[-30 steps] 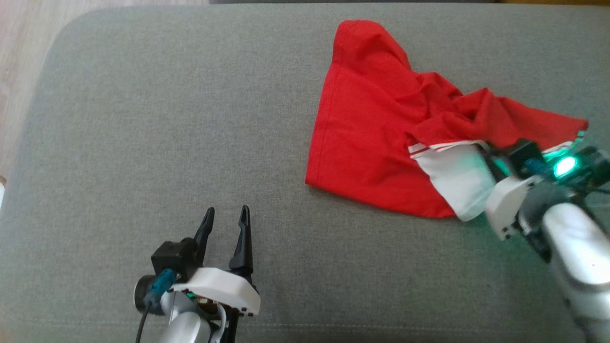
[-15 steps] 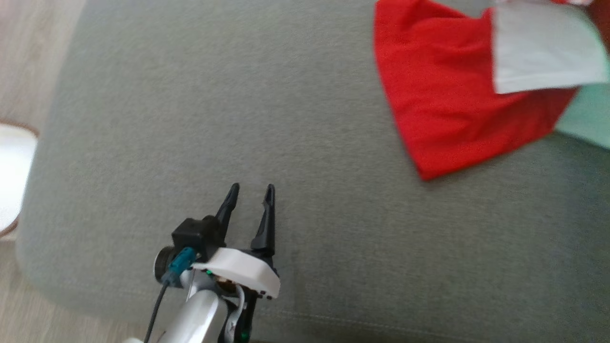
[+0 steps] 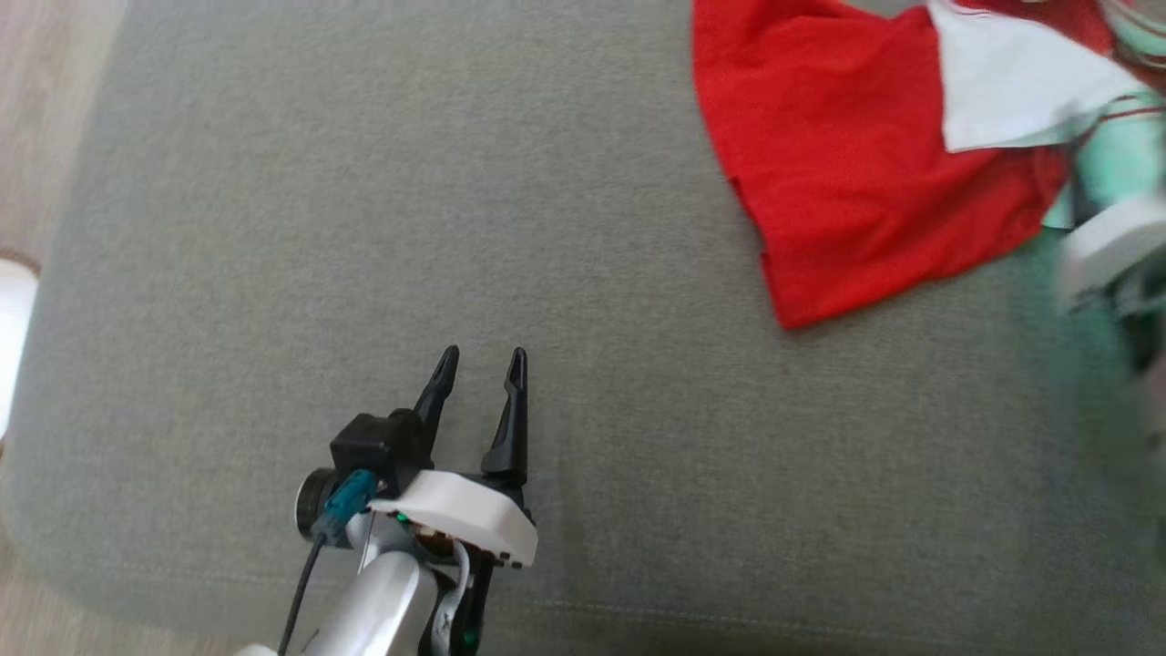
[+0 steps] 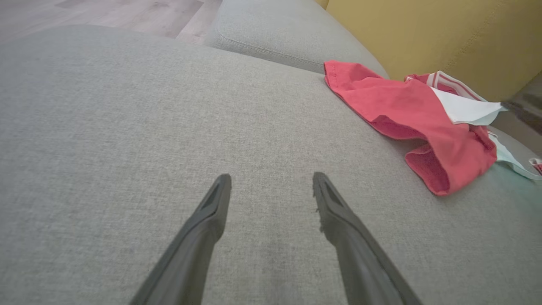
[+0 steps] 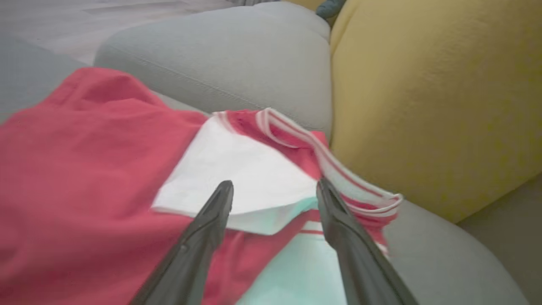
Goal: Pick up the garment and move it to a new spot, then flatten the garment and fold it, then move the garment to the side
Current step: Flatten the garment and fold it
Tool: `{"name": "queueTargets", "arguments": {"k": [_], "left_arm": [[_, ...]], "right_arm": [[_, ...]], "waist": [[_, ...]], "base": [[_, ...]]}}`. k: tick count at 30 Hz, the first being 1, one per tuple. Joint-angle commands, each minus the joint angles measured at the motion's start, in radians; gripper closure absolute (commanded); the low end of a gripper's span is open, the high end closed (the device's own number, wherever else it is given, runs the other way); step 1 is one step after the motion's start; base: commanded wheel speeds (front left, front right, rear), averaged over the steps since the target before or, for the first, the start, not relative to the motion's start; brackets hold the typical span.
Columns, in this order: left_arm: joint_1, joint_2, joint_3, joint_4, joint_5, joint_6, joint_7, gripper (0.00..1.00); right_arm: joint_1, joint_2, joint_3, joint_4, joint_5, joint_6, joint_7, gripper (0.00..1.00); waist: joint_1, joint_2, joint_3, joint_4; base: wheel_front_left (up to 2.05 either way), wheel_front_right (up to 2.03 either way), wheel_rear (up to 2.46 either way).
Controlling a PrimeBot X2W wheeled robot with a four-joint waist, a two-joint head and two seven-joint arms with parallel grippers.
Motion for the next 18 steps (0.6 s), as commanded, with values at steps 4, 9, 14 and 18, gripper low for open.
{"name": "queueTargets", "arguments": {"k": [4,9,14,18], "left_arm": [[-0.029,0.007,0.031,-0.027,0.012,-0.004,-0.005,0.0],[-0.036,0.007,0.022,-0.033,0.01,-0.006,-0.005,0.0],[-0.034,0.007,0.018,-0.034,0.003,-0.004,-0.005,0.0],[-0.031,0.007,0.02,-0.037,0.002,0.0,-0.005,0.0]], "right_arm": [[0.025,0.043,0.092,-0.053,0.046,0.007,-0.024,0.0],[0.01,0.041,0.122,-0.049,0.055,0.007,-0.009,0.0],[-0.011,0.032,0.128,-0.009,0.04,0.007,0.033,0.0],[-0.033,0.023,0.125,0.024,0.016,0.007,0.055,0.04]], "waist": [[0.0,0.0,-0.007,-0.016],[0.0,0.0,0.01,0.009],[0.0,0.0,0.027,0.04],[0.0,0.0,0.044,0.06]], "base": [[0.0,0.0,0.0],[0.0,0.0,0.0],[0.0,0.0,0.0],[0.0,0.0,0.0]]}}
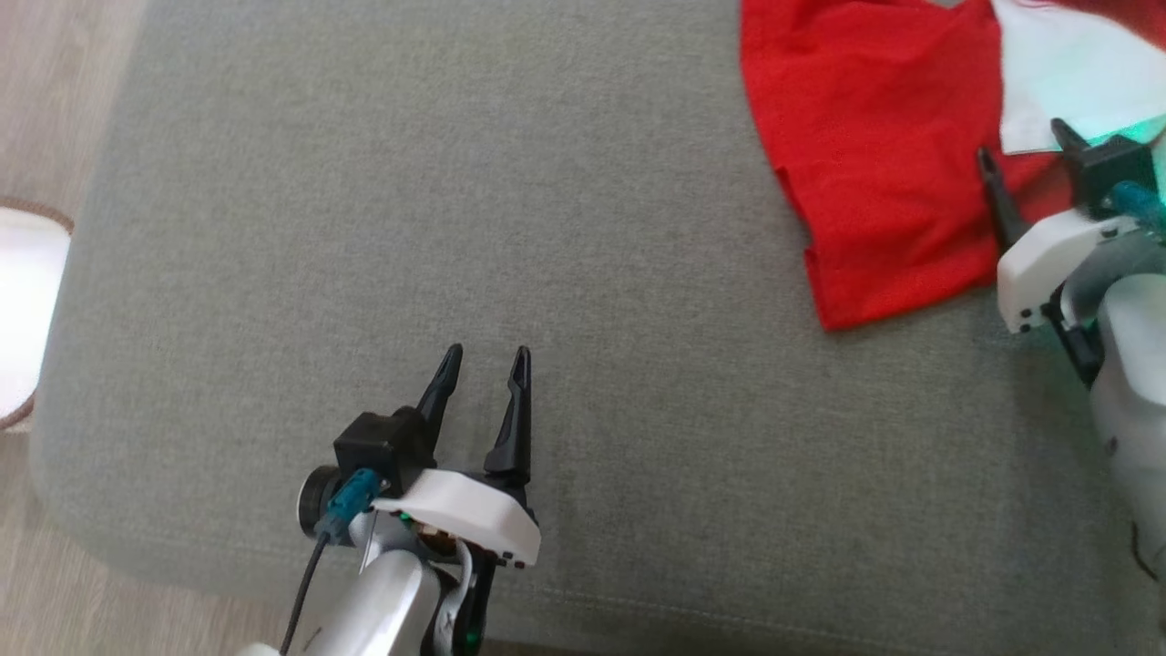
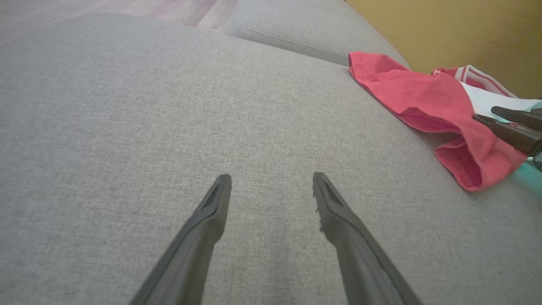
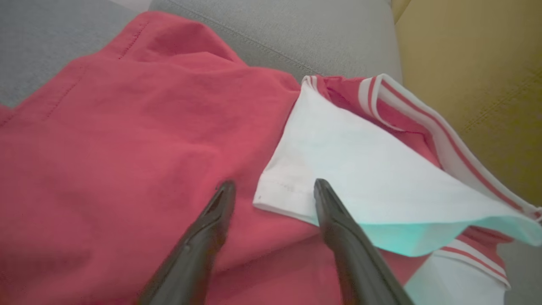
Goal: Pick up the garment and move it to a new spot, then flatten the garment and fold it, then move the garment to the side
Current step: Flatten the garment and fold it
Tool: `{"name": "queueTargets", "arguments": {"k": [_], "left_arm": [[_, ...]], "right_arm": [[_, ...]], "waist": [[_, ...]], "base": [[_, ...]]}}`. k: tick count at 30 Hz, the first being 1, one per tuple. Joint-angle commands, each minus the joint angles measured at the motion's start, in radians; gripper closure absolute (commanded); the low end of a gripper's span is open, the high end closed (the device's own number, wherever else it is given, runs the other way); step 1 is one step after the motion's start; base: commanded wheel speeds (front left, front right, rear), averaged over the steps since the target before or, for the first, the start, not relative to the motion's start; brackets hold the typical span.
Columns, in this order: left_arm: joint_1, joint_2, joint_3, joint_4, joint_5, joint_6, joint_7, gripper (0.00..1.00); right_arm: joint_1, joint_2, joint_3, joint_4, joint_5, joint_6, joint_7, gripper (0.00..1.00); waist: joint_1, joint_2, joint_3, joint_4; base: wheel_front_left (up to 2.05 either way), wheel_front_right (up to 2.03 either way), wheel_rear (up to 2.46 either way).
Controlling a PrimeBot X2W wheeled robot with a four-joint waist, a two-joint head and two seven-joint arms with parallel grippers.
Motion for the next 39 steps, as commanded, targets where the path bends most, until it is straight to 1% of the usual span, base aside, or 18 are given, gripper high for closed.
{"name": "queueTargets", "arguments": {"k": [1,3,5,6,11,12,13,14,16,17,22,28,31,33,35,36,38,39], "left_arm": [[-0.028,0.007,0.027,-0.037,-0.002,0.001,-0.005,0.0],[-0.028,0.007,0.026,-0.038,-0.001,0.001,-0.005,0.0],[-0.03,0.007,0.027,-0.038,-0.002,0.002,-0.005,0.0],[-0.032,0.007,0.027,-0.039,-0.004,0.003,-0.005,0.0],[-0.037,0.007,0.022,-0.044,-0.005,0.006,-0.005,0.0],[-0.037,0.007,0.022,-0.044,-0.004,0.005,-0.005,0.0],[-0.037,0.007,0.023,-0.044,-0.004,0.005,-0.005,0.0],[-0.037,0.007,0.023,-0.045,-0.003,0.004,-0.005,0.0],[-0.038,0.007,0.024,-0.045,-0.002,0.002,-0.005,0.0],[-0.038,0.007,0.024,-0.045,-0.001,0.001,-0.005,0.0],[-0.037,0.007,0.024,-0.04,-0.002,-0.001,-0.005,0.0],[-0.022,0.007,0.035,-0.034,0.007,-0.002,-0.005,0.0],[-0.008,0.007,0.043,-0.031,0.01,-0.005,-0.005,0.0],[0.0,0.007,0.049,-0.028,0.012,-0.008,-0.005,0.0],[0.005,0.007,0.054,-0.027,0.014,-0.011,-0.005,0.0],[0.008,0.007,0.058,-0.024,0.018,-0.015,-0.005,0.0],[0.009,0.007,0.062,-0.02,0.021,-0.019,-0.005,0.0],[0.009,0.007,0.062,-0.02,0.021,-0.019,-0.005,0.0]], "right_arm": [[-0.027,-0.019,0.005,-0.011,-0.009,0.007,0.007,0.08],[-0.032,-0.023,-0.007,0.008,-0.024,0.007,0.017,0.2],[-0.035,-0.027,-0.019,0.02,-0.037,0.007,0.016,0.42],[-0.036,-0.027,-0.025,0.026,-0.043,0.007,0.015,0.48],[-0.039,-0.025,-0.048,0.047,-0.07,0.007,0.004,0.52],[-0.04,-0.023,-0.053,0.049,-0.074,0.007,-0.001,0.54],[-0.04,-0.021,-0.058,0.051,-0.078,0.007,-0.006,0.6],[-0.041,-0.018,-0.061,0.052,-0.082,0.007,-0.01,0.67],[-0.043,-0.013,-0.067,0.054,-0.088,0.007,-0.021,0.98],[-0.043,-0.011,-0.069,0.056,-0.091,0.007,-0.025,1.0],[-0.051,-0.008,-0.088,0.063,-0.101,0.007,-0.043,1.0],[-0.063,0.019,-0.137,0.016,-0.065,0.007,-0.084,1.0],[-0.052,0.048,-0.178,-0.047,0.002,0.007,-0.094,1.0],[-0.034,0.065,-0.216,-0.114,0.064,0.007,-0.095,1.0],[0.007,0.07,-0.257,-0.183,0.123,0.007,-0.096,1.0],[0.059,0.077,-0.308,-0.228,0.186,0.007,-0.096,1.0],[0.115,0.079,-0.348,-0.264,0.223,0.007,-0.096,1.0],[0.115,0.079,-0.348,-0.264,0.223,0.007,-0.096,1.0]], "waist": [[-0.0001,0.0,0.011,0.01],[-0.0001,0.0,0.014,0.014],[-0.0001,0.0,0.016,0.016],[-0.0001,0.0,0.016,0.015],[-0.0001,0.0,0.014,0.007],[-0.0001,0.0,0.013,0.005],[-0.0001,0.0,0.013,0.003],[-0.0001,0.0,0.014,0.002],[-0.0001,0.0,0.014,0.0],[-0.0001,0.0,0.014,0.0],[-0.0001,0.0,0.01,0.005],[-0.0001,0.0,-0.018,-0.012],[-0.0001,0.0,-0.045,-0.038],[-0.0001,0.0,-0.065,-0.062],[-0.0001,0.0,-0.079,-0.09],[-0.0001,0.0,-0.09,-0.116],[-0.0001,0.0,-0.099,-0.144],[-0.0001,0.0,-0.099,-0.144]], "base": [[0.0,0.0,0.0],[0.0,0.0,0.0],[0.0,0.0,0.0],[0.0,0.0,0.0],[0.0,0.0,0.0],[0.0,0.0,0.0],[0.0,0.0,0.0],[0.0,0.0,0.0],[0.0,0.0,0.0],[0.0,0.0,0.0],[0.0,0.0,0.0],[0.0,0.0,0.0],[0.0,0.0,0.0],[0.0,0.0,0.0],[0.0,0.0,0.0],[0.0,0.0,0.0],[0.0,0.0,0.0],[0.0,0.0,0.0]]}}
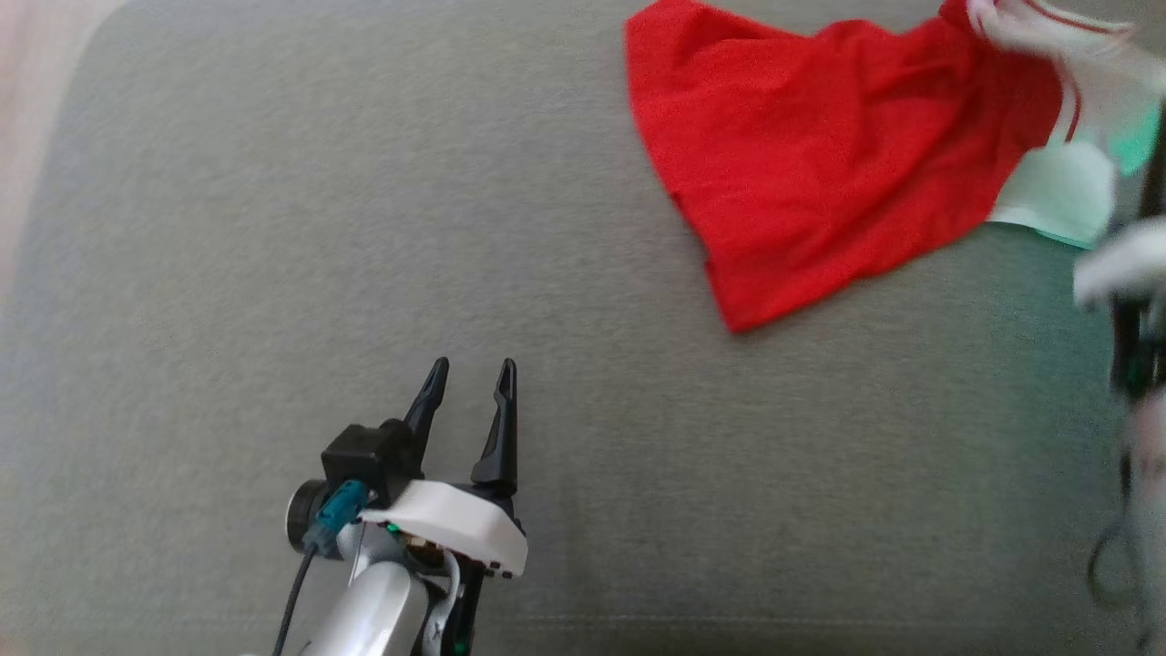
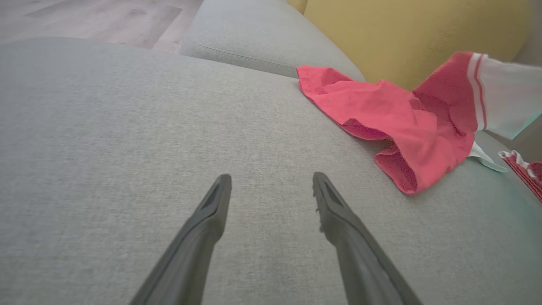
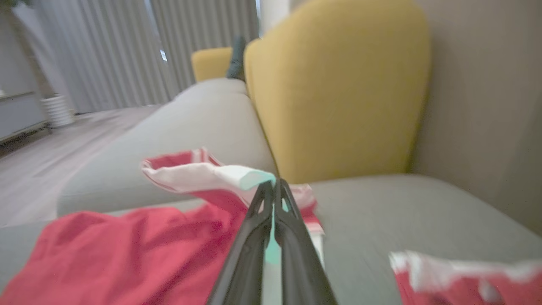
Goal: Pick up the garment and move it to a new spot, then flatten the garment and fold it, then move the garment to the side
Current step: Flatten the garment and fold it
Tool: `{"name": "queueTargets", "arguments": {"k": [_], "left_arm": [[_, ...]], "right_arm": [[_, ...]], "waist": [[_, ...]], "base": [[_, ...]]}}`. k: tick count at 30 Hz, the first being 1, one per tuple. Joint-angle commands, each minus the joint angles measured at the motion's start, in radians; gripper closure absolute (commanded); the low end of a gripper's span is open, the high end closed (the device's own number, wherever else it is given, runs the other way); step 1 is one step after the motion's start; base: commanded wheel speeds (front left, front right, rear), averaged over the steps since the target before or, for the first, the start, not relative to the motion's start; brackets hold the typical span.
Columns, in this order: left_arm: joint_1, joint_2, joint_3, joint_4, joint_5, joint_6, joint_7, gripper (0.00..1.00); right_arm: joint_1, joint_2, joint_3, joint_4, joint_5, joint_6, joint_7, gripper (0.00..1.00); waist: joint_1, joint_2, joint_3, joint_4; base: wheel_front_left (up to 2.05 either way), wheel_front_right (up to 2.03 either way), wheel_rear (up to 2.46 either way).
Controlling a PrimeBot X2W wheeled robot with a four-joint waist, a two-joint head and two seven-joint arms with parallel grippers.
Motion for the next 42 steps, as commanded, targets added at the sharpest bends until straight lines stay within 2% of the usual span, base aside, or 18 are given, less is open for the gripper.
{"name": "queueTargets", "arguments": {"k": [1,3,4,5,11,17,22,25,29,35,36,37,38,42], "left_arm": [[-0.016,0.007,0.031,-0.026,0.01,-0.003,-0.005,0.0],[-0.015,0.007,0.031,-0.022,0.013,-0.008,-0.005,0.0],[-0.017,0.007,0.031,-0.021,0.016,-0.01,-0.005,0.0],[-0.018,0.007,0.03,-0.02,0.017,-0.011,-0.005,0.0],[-0.042,0.007,0.024,-0.014,0.019,-0.018,-0.005,0.0],[-0.143,0.007,-0.045,0.024,-0.01,-0.04,-0.005,0.0],[-0.271,0.007,-0.141,0.134,-0.078,-0.068,-0.005,0.0],[-0.309,0.007,-0.173,0.196,-0.1,-0.069,-0.005,0.0],[-0.336,0.007,-0.183,0.25,-0.139,-0.069,-0.005,0.0],[-0.344,0.007,-0.148,0.257,-0.16,-0.069,-0.005,0.0],[-0.343,0.007,-0.146,0.258,-0.153,-0.07,-0.005,0.17],[-0.341,0.007,-0.146,0.262,-0.148,-0.072,-0.005,0.77],[-0.337,0.007,-0.145,0.266,-0.145,-0.073,-0.005,1.0],[-0.321,0.007,-0.115,0.266,-0.135,-0.057,-0.005,1.0]], "right_arm": [[0.031,0.01,0.007,-0.025,0.013,0.007,-0.01,1.0],[0.088,0.018,-0.019,-0.019,0.028,0.007,-0.01,1.0],[0.11,0.025,-0.032,-0.015,0.033,0.007,-0.01,0.26],[0.13,0.03,-0.037,-0.019,0.03,0.007,-0.01,0.0],[0.213,0.084,-0.003,-0.145,-0.018,0.007,-0.011,0.0],[0.225,0.139,0.061,-0.231,-0.023,0.007,-0.011,0.0],[0.197,0.162,0.13,-0.266,-0.007,0.007,-0.011,0.0],[0.187,0.17,0.148,-0.278,0.001,0.007,-0.011,0.0],[0.182,0.176,0.162,-0.288,0.009,0.007,-0.011,0.0],[0.178,0.178,0.159,-0.294,0.014,0.007,-0.011,0.0],[0.179,0.177,0.157,-0.295,0.014,0.007,-0.011,0.0],[0.18,0.177,0.154,-0.294,0.014,0.007,-0.011,0.0],[0.183,0.178,0.15,-0.294,0.012,0.007,-0.011,0.0],[0.188,0.177,0.142,-0.287,0.009,0.007,-0.011,0.0]], "waist": [[0.0,0.0,-0.02,-0.036],[0.0,0.0,-0.026,-0.056],[0.0,0.0,-0.027,-0.065],[0.0,0.0,-0.026,-0.073],[0.0,0.0,-0.005,-0.127],[0.0,0.0,0.055,-0.198],[0.0,0.0,0.104,-0.282],[0.0,0.0,0.119,-0.318],[0.0,0.0,0.136,-0.352],[0.0,0.0,0.15,-0.375],[0.0,0.0,0.149,-0.374],[0.0,0.0,0.147,-0.371],[0.0,0.0,0.144,-0.367],[0.0,0.0,0.12,-0.333]], "base": [[0.0,0.0,0.0],[0.0,0.0,0.0],[0.0,0.0,0.0],[0.0,0.0,0.0],[0.0,0.0,0.0],[0.0,0.0,0.0],[0.0,0.0,0.0],[0.0,0.0,0.0],[0.0,0.0,0.0],[0.0,0.0,0.0],[0.0,0.0,0.0],[0.0,0.0,0.0],[0.0,0.0,0.0],[0.0,0.0,0.0]]}}
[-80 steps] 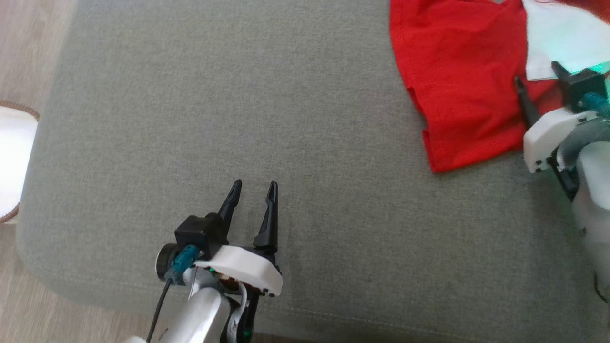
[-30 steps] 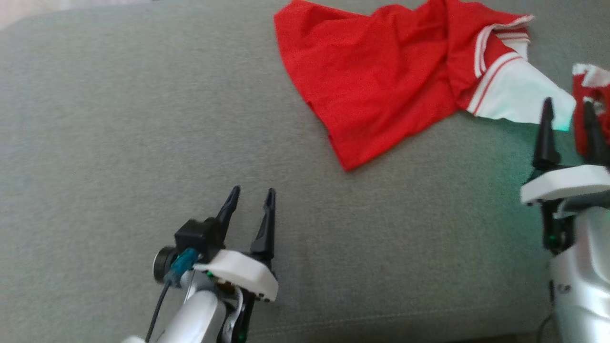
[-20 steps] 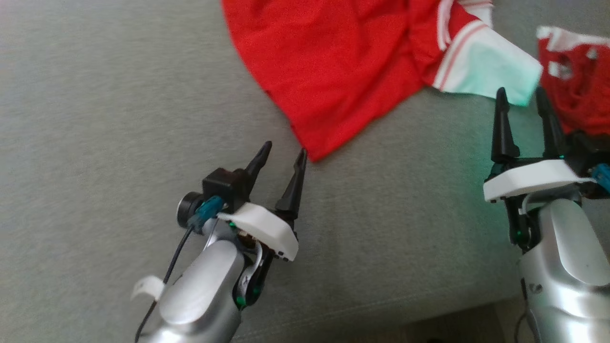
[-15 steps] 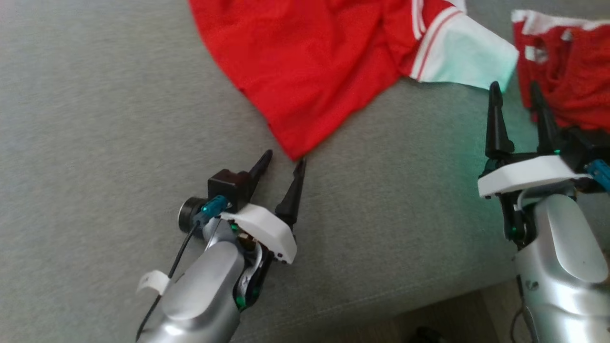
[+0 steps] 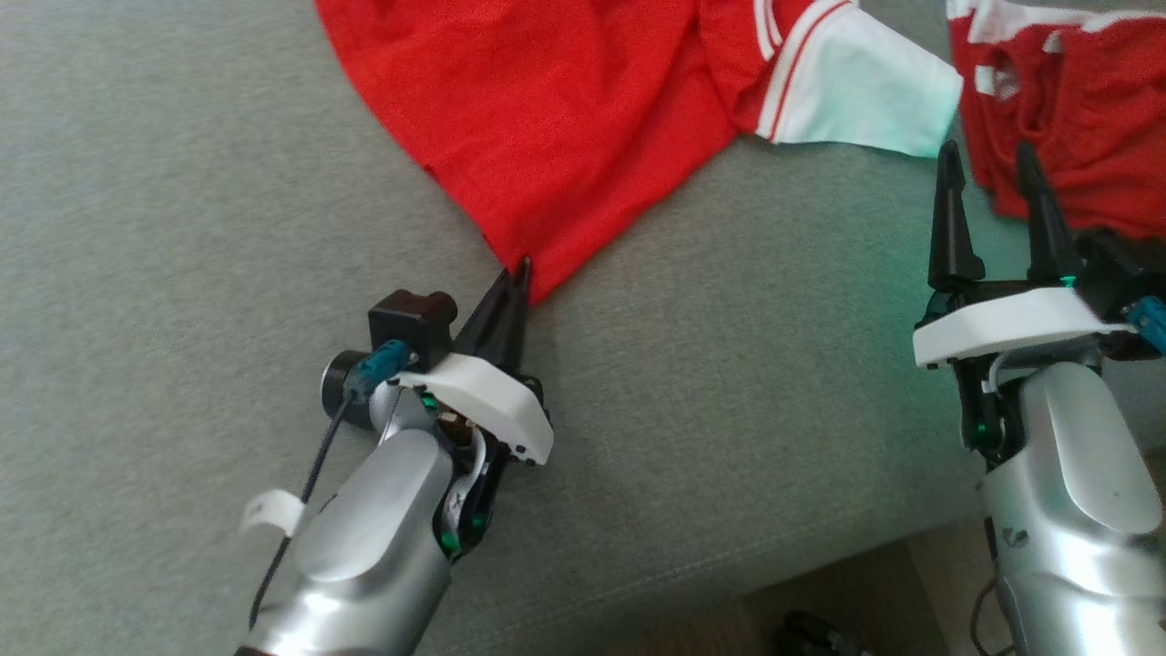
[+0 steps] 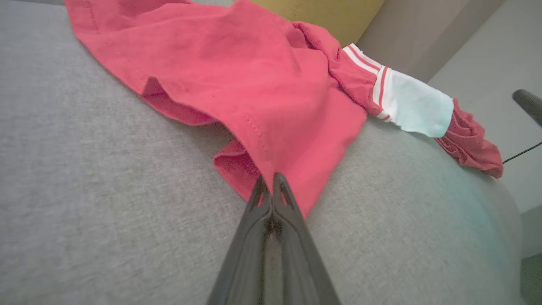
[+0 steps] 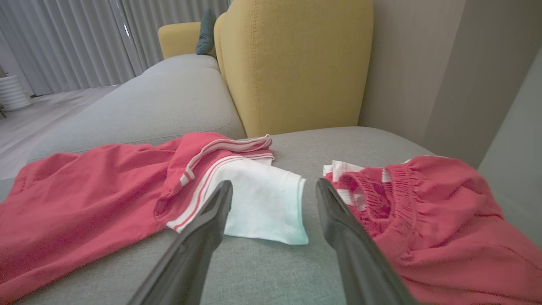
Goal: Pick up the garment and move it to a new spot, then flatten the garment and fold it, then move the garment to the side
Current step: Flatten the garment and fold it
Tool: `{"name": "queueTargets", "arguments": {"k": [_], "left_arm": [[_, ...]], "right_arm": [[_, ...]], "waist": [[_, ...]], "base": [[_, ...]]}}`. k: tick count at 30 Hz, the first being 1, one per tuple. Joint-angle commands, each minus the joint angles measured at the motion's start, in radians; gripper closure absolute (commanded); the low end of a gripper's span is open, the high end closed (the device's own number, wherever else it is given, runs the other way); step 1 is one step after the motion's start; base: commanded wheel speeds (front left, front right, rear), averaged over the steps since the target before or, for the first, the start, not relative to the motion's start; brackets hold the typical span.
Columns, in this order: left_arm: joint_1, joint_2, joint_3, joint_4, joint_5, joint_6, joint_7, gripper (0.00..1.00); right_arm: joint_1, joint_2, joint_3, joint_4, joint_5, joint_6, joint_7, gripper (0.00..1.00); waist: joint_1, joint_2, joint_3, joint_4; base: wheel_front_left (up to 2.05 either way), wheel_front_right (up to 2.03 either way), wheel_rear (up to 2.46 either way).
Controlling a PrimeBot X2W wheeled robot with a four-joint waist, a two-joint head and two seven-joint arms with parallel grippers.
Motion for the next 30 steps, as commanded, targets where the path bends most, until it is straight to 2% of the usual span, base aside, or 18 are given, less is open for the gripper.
{"name": "queueTargets", "arguments": {"k": [1,4,10,17,22,23,24,25,30], "left_arm": [[0.027,0.008,0.062,-0.019,0.008,0.015,-0.004,1.0],[0.044,0.008,0.105,-0.039,0.025,0.035,-0.004,1.0],[0.117,0.008,0.279,-0.093,0.097,0.068,-0.004,1.0],[0.178,0.008,0.461,-0.127,0.182,0.05,-0.004,1.0],[0.174,0.008,0.529,-0.141,0.221,0.03,-0.004,1.0],[0.173,0.008,0.529,-0.136,0.232,0.026,-0.004,0.91],[0.175,0.008,0.524,-0.12,0.236,0.02,-0.004,0.51],[0.178,0.008,0.514,-0.093,0.231,0.015,-0.004,0.0],[0.193,0.008,0.447,-0.071,0.196,0.022,-0.004,0.0]], "right_arm": [[-0.01,0.0,0.013,-0.024,-0.004,0.007,-0.011,0.0],[-0.002,-0.004,0.013,-0.018,-0.005,0.007,-0.011,0.0],[0.027,-0.007,0.026,-0.002,-0.008,0.007,-0.011,0.0],[0.057,-0.001,0.071,0.013,-0.008,0.007,-0.011,0.0],[0.07,0.004,0.108,0.029,0.004,0.007,-0.011,0.0],[0.071,0.005,0.116,0.031,0.006,0.007,-0.011,0.0],[0.072,0.007,0.127,0.032,0.008,0.007,-0.011,0.0],[0.073,0.01,0.14,0.034,0.012,0.007,-0.011,0.0],[0.07,0.022,0.238,0.042,0.046,0.007,-0.011,0.0]], "waist": [[0.0,0.0,-0.026,0.034],[0.0,0.0,-0.044,0.062],[0.0,0.0,-0.104,0.145],[0.0,0.0,-0.152,0.208],[0.0,0.0,-0.17,0.232],[0.0,0.0,-0.173,0.235],[0.0,0.0,-0.175,0.237],[0.0,0.0,-0.176,0.24],[0.0,0.0,-0.178,0.267]], "base": [[0.0,0.0,0.0],[0.0,0.0,0.0],[0.0,0.0,0.0],[0.0,0.0,0.0],[0.0,0.0,0.0],[0.0,0.0,0.0],[0.0,0.0,0.0],[0.0,0.0,0.0],[0.0,0.0,0.0]]}}
